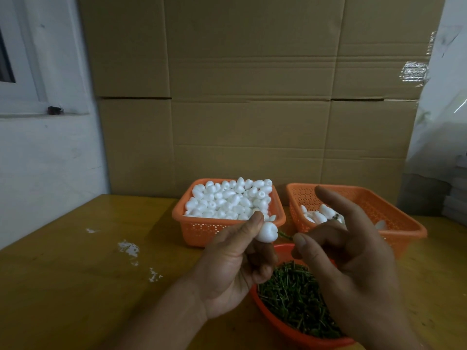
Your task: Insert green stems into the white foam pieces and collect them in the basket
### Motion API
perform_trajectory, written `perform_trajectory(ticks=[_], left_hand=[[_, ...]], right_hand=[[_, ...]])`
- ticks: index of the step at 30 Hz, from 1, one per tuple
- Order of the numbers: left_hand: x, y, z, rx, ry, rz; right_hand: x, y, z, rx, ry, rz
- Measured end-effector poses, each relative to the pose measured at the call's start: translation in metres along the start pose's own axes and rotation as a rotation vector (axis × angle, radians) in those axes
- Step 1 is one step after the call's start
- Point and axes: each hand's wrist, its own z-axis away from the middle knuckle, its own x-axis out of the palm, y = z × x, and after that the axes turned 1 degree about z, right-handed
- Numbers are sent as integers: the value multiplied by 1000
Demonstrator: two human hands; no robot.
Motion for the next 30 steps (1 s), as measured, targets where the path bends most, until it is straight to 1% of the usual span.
perform_trajectory(ticks=[5, 10, 16, 23, 30], left_hand=[[0, -1, 0, 0, 0, -40], [0, -3, 1, 8, -20, -98], [-2, -3, 1, 33, -14, -139], [0, -3, 1, 99, -28, -158], [1, -5, -2, 183, 27, -132]], right_hand=[[1, -2, 0, 17, -26, 22], [4, -1, 3, 50, -6, -7], [6, -2, 4, 170, -13, -36], [8, -3, 0, 271, -22, -164], [12, -2, 2, 373, -47, -248]])
